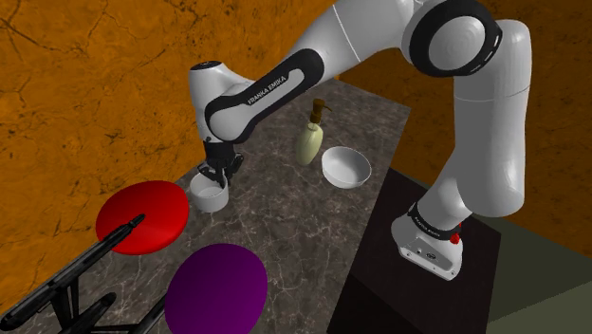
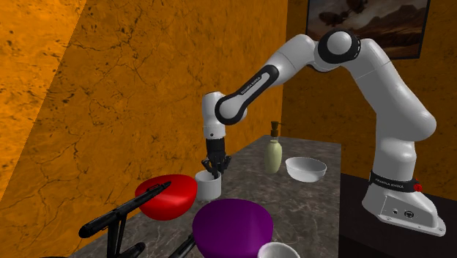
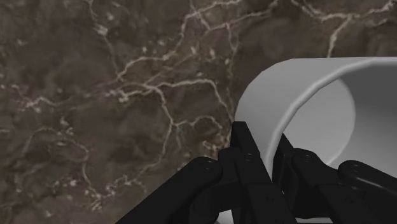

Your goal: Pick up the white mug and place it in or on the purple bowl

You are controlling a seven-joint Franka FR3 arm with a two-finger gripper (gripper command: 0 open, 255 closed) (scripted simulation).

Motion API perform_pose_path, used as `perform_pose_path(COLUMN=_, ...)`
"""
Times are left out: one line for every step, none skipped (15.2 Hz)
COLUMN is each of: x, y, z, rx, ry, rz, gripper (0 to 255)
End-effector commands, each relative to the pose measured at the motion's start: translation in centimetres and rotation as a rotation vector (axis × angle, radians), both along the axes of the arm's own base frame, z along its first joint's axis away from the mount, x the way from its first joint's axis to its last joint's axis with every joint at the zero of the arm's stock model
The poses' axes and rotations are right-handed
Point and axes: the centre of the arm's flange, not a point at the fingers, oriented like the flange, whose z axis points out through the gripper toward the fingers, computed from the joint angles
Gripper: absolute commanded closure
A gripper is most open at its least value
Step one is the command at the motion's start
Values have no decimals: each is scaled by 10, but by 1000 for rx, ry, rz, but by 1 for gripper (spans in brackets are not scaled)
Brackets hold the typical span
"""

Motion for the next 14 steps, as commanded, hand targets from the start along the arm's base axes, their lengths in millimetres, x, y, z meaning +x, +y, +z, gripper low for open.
perform_pose_path(x=0, y=0, z=9, rx=0, ry=0, rz=1, gripper=255)
perform_pose_path(x=0, y=0, z=14, rx=0, ry=0, rz=1, gripper=255)
perform_pose_path(x=0, y=0, z=20, rx=0, ry=0, rz=0, gripper=255)
perform_pose_path(x=0, y=0, z=25, rx=0, ry=0, rz=1, gripper=255)
perform_pose_path(x=0, y=0, z=30, rx=0, ry=0, rz=0, gripper=255)
perform_pose_path(x=0, y=0, z=35, rx=0, ry=0, rz=0, gripper=255)
perform_pose_path(x=0, y=0, z=41, rx=0, ry=0, rz=0, gripper=255)
perform_pose_path(x=0, y=0, z=46, rx=0, ry=0, rz=0, gripper=255)
perform_pose_path(x=0, y=0, z=51, rx=0, ry=0, rz=0, gripper=255)
perform_pose_path(x=0, y=0, z=56, rx=0, ry=0, rz=0, gripper=255)
perform_pose_path(x=0, y=0, z=62, rx=0, ry=0, rz=0, gripper=255)
perform_pose_path(x=0, y=0, z=67, rx=0, ry=0, rz=0, gripper=255)
perform_pose_path(x=0, y=0, z=72, rx=0, ry=0, rz=0, gripper=255)
perform_pose_path(x=0, y=0, z=78, rx=0, ry=0, rz=0, gripper=255)
